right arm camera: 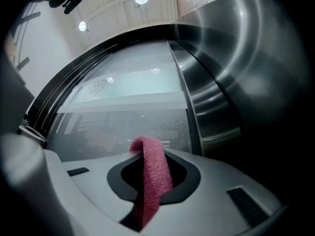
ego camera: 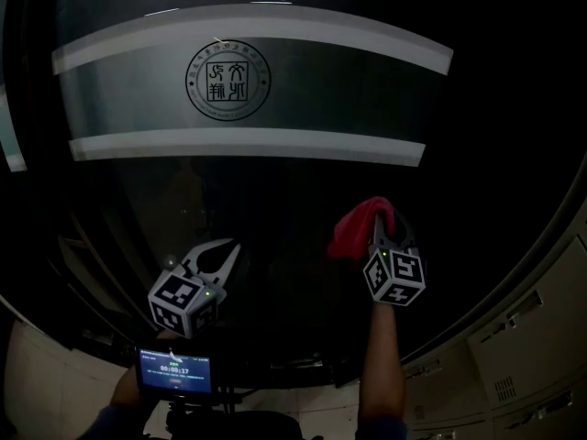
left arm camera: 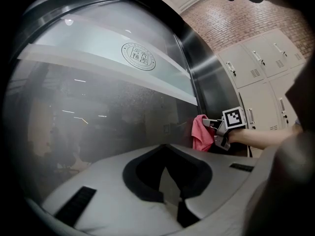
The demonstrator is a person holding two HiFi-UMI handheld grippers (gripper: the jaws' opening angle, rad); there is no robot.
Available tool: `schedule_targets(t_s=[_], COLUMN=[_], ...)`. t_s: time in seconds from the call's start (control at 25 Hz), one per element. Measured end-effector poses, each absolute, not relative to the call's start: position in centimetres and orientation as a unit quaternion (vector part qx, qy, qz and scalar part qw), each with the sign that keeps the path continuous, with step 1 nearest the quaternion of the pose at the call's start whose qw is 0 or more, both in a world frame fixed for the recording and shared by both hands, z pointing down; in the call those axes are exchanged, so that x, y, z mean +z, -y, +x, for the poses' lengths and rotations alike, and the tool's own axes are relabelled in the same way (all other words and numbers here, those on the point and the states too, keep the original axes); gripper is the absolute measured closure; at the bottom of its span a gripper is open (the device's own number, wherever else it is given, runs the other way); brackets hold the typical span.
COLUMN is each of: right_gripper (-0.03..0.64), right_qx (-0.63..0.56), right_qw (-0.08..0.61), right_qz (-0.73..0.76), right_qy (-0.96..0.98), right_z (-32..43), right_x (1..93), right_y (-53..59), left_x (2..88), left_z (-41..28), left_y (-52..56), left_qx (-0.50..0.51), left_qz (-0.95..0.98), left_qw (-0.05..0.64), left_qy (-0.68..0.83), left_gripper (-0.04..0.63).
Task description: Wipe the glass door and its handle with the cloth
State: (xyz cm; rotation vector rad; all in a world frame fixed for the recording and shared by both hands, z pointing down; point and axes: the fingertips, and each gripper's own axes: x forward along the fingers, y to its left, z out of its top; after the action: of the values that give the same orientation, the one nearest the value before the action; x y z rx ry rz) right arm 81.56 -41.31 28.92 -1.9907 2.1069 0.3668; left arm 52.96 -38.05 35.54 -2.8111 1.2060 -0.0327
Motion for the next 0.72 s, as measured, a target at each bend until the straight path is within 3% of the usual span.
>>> schedule_targets(t_s=[0.32,0.72], right_gripper=[0.588,0.588], right_qx=[0.12,0.103], right_qw=[0.145,0.137], right_qz=[-0.658,-0.479], right_qy=[-0.729,-0.861], right_z=[76.9,48.1], right_x=[28.8,32.5], right_y=[39.9,40.9], left_x=[36.1,37.8], left_z=[49.5,37.4], left_y=[38.3,37.6], left_qx=[-0.014,-0.026], left_qz=[-0.907,-0.861], left_qw=[0.035,0.042], left_qy=[-0.419,-0.507], left_gripper=[0.581,0.581])
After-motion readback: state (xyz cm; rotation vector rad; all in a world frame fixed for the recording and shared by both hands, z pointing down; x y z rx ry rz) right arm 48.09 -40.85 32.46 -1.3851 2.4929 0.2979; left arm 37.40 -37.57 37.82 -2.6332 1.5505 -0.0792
